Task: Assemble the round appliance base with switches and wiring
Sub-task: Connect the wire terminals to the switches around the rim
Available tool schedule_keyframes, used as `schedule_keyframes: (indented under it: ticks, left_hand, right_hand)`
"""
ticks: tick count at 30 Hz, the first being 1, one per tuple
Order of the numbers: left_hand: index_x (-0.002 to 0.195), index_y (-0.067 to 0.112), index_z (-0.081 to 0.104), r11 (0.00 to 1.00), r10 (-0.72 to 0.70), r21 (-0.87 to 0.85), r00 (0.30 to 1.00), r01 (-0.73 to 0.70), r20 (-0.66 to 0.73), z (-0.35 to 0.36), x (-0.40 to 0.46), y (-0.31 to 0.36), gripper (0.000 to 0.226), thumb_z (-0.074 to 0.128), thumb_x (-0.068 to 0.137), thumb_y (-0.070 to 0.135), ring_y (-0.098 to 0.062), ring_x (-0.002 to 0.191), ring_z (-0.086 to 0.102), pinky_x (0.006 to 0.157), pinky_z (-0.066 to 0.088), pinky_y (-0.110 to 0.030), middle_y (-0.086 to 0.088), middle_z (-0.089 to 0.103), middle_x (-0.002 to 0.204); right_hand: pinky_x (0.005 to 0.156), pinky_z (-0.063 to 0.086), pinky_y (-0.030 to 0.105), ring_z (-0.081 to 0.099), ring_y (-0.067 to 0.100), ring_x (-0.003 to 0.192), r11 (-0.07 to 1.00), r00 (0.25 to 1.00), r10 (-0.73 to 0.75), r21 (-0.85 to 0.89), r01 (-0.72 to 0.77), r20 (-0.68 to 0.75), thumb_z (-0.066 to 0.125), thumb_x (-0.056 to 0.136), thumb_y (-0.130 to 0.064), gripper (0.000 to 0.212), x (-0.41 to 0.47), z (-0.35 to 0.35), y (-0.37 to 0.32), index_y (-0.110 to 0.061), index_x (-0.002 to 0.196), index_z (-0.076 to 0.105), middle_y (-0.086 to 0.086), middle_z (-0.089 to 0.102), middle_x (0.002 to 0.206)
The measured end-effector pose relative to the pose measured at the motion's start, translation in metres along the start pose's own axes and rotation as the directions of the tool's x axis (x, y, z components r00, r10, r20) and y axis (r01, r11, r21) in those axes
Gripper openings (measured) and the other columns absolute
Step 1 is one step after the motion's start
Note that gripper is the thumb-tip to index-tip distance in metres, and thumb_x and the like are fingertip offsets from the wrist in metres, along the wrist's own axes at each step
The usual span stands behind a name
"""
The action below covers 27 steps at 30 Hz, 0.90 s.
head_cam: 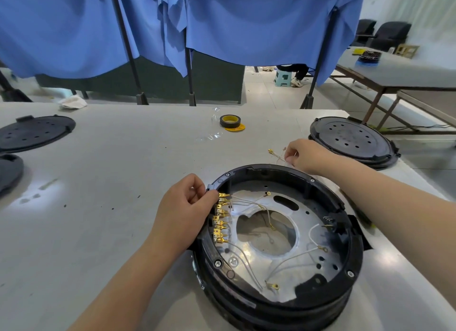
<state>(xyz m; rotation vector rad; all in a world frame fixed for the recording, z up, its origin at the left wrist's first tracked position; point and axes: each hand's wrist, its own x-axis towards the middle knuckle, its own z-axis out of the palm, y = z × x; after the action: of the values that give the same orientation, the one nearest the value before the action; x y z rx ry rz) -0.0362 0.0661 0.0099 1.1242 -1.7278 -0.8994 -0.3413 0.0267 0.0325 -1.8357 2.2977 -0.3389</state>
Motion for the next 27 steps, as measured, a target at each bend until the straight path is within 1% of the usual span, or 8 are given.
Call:
schedule_keyframes:
  ticks: [4,9,13,15,17,21,25,27]
  left_hand:
    - [0.063,0.018,0.045,1.0,-0.002,-0.008,1.0,0.001,-0.005,0.0,0.0,0.0,0.03,0.067,0.083,0.018,-0.004,0.037,0.034,0.041,0.031,-0.013,0.01,0.041,0.039]
    - [0.063,0.018,0.045,1.0,0.002,-0.004,1.0,-0.002,-0.007,0.001,0.001,-0.001,0.03,0.067,0.084,0.017,-0.004,0.037,0.034,0.04,0.03,-0.011,0.011,0.04,0.038]
    - [0.063,0.018,0.045,1.0,-0.005,0.009,1.0,0.005,-0.009,0.0,0.001,-0.002,0.031,0.068,0.083,0.019,-0.005,0.039,0.034,0.044,0.031,-0.016,0.01,0.04,0.04]
    - [0.063,0.019,0.045,1.0,-0.016,0.022,1.0,0.017,-0.008,-0.001,0.001,-0.002,0.03,0.068,0.083,0.021,-0.006,0.041,0.033,0.049,0.032,-0.025,0.008,0.042,0.043]
    - [0.063,0.018,0.046,0.999,-0.026,0.023,1.0,0.026,-0.009,-0.001,0.001,-0.001,0.03,0.068,0.083,0.021,-0.009,0.044,0.035,0.051,0.032,-0.028,0.006,0.043,0.046]
    - [0.065,0.017,0.047,0.999,-0.034,0.029,0.999,0.034,-0.003,-0.001,0.001,0.0,0.028,0.068,0.083,0.023,-0.011,0.046,0.036,0.051,0.034,-0.028,0.003,0.044,0.049]
    - [0.064,0.017,0.047,0.999,-0.038,0.032,0.999,0.038,-0.004,-0.001,0.001,0.0,0.028,0.068,0.082,0.023,-0.011,0.047,0.036,0.053,0.034,-0.029,0.004,0.044,0.049]
    - [0.065,0.016,0.047,0.999,-0.041,0.024,0.999,0.041,-0.006,-0.001,0.001,0.0,0.027,0.067,0.082,0.023,-0.012,0.048,0.036,0.054,0.034,-0.029,0.004,0.044,0.05]
  right_hand:
    - [0.079,0.045,0.028,0.058,0.019,0.09,0.991,1.0,-0.009,0.137,0.011,-0.01,0.057,0.092,-0.013,0.006,-0.002,-0.01,0.0,-0.015,0.09,0.062,0.002,0.065,0.1]
    - [0.06,0.041,0.018,0.056,0.009,0.078,0.957,0.999,0.022,0.289,-0.009,-0.04,0.047,0.097,-0.011,0.015,-0.01,-0.02,-0.005,-0.016,0.099,0.061,-0.007,0.057,0.083]
    - [0.073,0.052,0.028,0.055,0.013,0.079,0.937,0.997,0.043,0.349,-0.018,-0.062,0.044,0.1,-0.012,0.021,-0.024,-0.033,-0.017,-0.016,0.099,0.065,-0.005,0.058,0.084]
    - [0.073,0.052,0.023,0.057,0.012,0.079,0.907,0.996,0.048,0.421,-0.013,-0.074,0.044,0.1,-0.013,0.021,-0.034,-0.04,-0.027,-0.017,0.096,0.064,-0.003,0.06,0.086]
    - [0.071,0.05,0.019,0.058,0.01,0.08,0.881,0.996,0.036,0.473,0.007,-0.082,0.044,0.1,-0.013,0.023,-0.045,-0.046,-0.037,-0.019,0.092,0.064,-0.003,0.061,0.088]
    - [0.064,0.051,0.015,0.059,0.009,0.077,0.784,0.999,-0.022,0.619,0.046,-0.047,0.048,0.098,-0.011,0.026,-0.071,-0.051,-0.056,-0.024,0.085,0.067,-0.003,0.062,0.082]
    - [0.069,0.049,0.022,0.051,0.01,0.068,0.705,0.995,-0.101,0.706,0.07,0.003,0.055,0.096,-0.018,0.022,-0.093,-0.043,-0.071,-0.029,0.085,0.07,-0.004,0.058,0.076]
    - [0.068,0.048,0.023,0.049,0.009,0.064,0.621,0.985,-0.164,0.781,0.059,0.057,0.056,0.095,-0.015,0.024,-0.102,-0.037,-0.078,-0.028,0.082,0.071,-0.005,0.055,0.07]
